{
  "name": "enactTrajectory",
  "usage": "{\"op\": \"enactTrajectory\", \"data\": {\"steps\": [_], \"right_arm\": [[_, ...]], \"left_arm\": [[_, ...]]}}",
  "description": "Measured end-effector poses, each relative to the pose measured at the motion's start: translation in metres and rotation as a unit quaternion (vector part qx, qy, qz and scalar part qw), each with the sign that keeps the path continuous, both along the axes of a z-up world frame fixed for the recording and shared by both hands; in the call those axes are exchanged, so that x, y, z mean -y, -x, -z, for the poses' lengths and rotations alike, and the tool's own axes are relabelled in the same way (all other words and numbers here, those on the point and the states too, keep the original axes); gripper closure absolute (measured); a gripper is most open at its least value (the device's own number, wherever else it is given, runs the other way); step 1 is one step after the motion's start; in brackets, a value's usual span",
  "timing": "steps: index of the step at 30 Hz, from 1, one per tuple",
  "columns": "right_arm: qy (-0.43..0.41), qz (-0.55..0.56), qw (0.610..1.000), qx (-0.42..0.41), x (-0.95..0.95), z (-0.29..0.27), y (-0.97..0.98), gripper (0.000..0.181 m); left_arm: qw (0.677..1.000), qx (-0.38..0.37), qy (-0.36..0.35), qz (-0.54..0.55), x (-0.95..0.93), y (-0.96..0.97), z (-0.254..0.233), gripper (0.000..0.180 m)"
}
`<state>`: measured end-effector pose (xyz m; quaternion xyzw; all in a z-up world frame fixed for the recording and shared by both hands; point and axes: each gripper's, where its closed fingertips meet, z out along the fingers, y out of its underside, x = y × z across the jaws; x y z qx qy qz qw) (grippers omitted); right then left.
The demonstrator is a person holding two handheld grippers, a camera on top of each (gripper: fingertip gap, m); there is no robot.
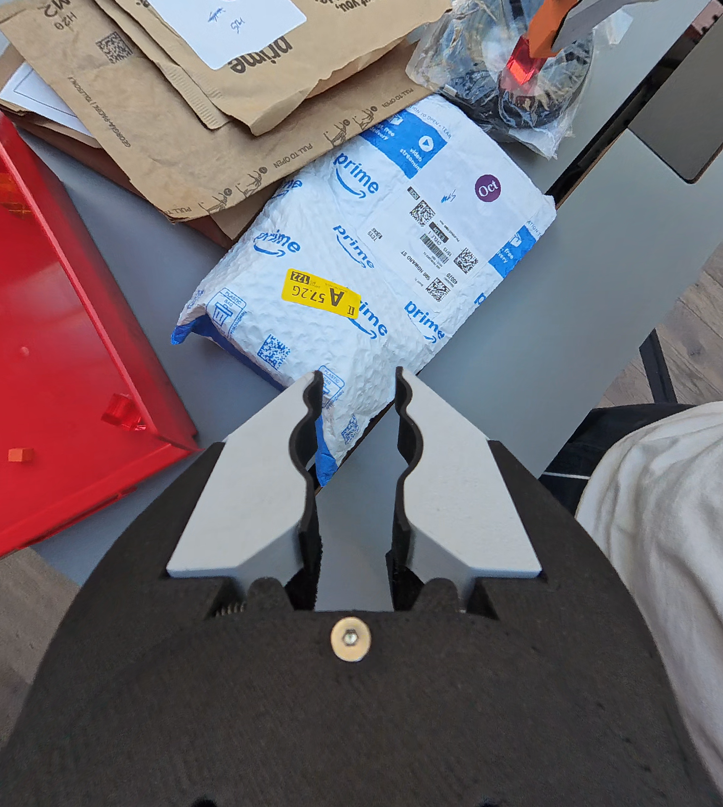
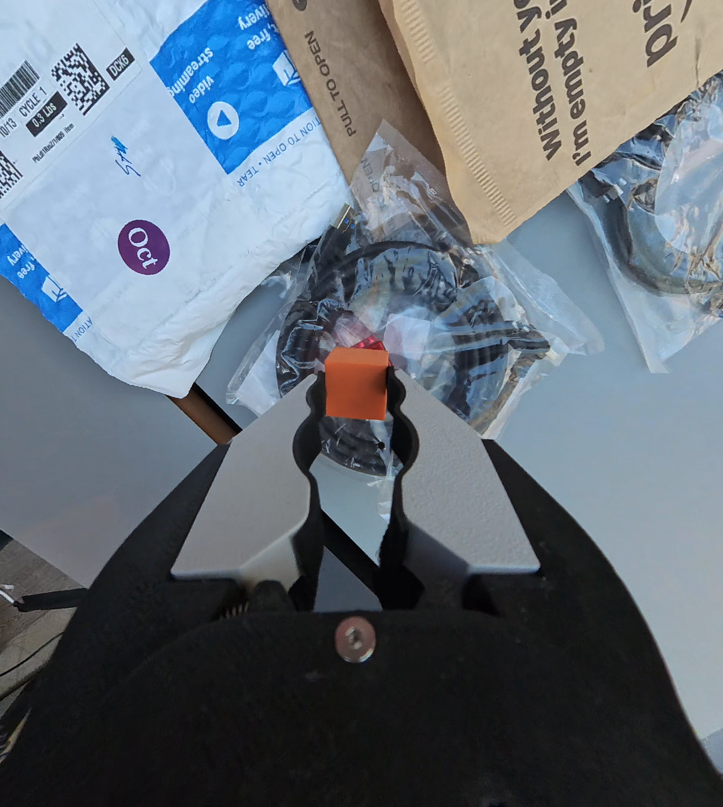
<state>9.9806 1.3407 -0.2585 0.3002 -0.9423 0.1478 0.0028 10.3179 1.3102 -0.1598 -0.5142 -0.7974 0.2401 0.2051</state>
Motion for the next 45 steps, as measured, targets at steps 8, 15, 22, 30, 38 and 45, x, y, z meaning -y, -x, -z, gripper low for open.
{"op": "enactTrajectory", "data": {"steps": [8,15,22,30,38,45], "right_arm": [[-0.026,0.006,1.000,-0.014,-0.002,0.004,0.006,0.129],[0.168,0.068,0.979,0.090,-0.018,-0.073,-0.014,0.123],[0.329,0.146,0.928,0.100,-0.078,-0.161,-0.006,0.128],[0.336,0.244,0.909,0.035,-0.109,-0.191,-0.013,0.129],[0.290,0.261,0.921,-0.010,-0.111,-0.166,-0.066,0.131],[0.275,0.280,0.920,-0.011,-0.145,-0.149,-0.064,0.133]], "left_arm": [[1.000,-0.006,0.022,0.002,0.000,-0.002,-0.006,0.146],[0.997,-0.005,0.068,-0.049,0.067,-0.059,-0.025,0.143],[0.984,0.120,0.063,0.114,0.159,-0.084,0.056,0.141],[0.952,0.181,-0.041,0.242,0.157,-0.087,0.142,0.136],[0.971,0.114,-0.063,0.203,0.178,-0.081,0.137,0.154],[0.990,-0.035,-0.064,0.118,0.189,-0.050,0.013,0.155]]}}
